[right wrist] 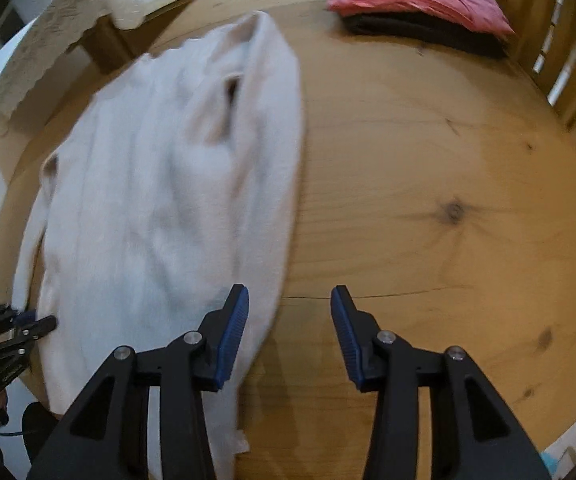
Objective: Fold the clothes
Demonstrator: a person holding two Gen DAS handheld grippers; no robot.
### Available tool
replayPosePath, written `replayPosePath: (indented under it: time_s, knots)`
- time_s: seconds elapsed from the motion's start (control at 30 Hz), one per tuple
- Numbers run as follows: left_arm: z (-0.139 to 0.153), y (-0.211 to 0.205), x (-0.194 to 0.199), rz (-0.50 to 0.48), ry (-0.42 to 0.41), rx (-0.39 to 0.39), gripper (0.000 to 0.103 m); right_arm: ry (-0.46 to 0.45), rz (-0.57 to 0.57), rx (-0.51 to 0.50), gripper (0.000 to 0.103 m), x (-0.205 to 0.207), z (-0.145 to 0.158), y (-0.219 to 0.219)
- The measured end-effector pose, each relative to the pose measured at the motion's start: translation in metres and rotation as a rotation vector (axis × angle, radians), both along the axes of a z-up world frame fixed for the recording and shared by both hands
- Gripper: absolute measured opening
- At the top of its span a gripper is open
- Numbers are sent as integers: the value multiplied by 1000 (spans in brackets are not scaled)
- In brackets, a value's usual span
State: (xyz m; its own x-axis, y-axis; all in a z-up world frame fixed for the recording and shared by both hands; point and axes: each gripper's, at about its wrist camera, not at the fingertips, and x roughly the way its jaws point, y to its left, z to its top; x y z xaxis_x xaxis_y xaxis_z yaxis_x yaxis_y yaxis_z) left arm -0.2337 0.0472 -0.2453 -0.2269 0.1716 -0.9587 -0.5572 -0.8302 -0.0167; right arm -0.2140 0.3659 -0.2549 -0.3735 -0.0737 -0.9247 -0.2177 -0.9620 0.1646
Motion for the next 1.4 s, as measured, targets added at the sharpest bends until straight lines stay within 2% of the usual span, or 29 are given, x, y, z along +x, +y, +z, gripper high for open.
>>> replayPosePath:
  time_s: [0.13,0.3,0.4,0.6,0.63,0.7,0.73,0.8,0.97,1.03,1.1,1.17,1.23,1.3,1.4]
  knots:
    - [2,-5,-2,12,-15,7,9,-39,52,70,42,-9,-8,-12]
    - [6,-7,-2,9,-11,-3,9,-45,40,121,47,-19,-9,-20]
    - [9,-9,-3,7,-9,-3,9,-26,-42,87,48,-19,-3,-5]
    - [11,-14,-7,-1,2,-28,9,-2,51,78,49,-23,-3,-19]
    - [12,-15,-8,2,2,-31,9,2,67,77,46,-23,-3,-21]
    - [14,-19,-10,11,4,-36,9,10,99,74,13,-25,-3,-26]
    - [15,-21,-11,15,5,-39,9,14,115,73,8,-25,-3,-29]
    - [16,-25,-13,20,7,-49,9,-1,121,52,8,-24,-1,-23]
    - [21,-35,-17,36,13,-72,8,-67,16,363,8,-4,18,39]
    - [24,-35,-16,35,8,-55,8,-76,-48,421,13,3,28,68]
    - [29,-35,-14,35,4,-32,10,-85,-93,314,17,17,40,93]
    - [41,-38,-8,40,10,10,11,-57,-75,265,36,23,51,82]
    - [51,-39,8,38,34,30,12,-32,10,239,43,28,56,46]
    - [62,-55,25,36,54,31,12,-21,100,144,44,46,53,4]
    - [48,-69,35,9,39,34,11,-26,257,42,44,74,39,-55]
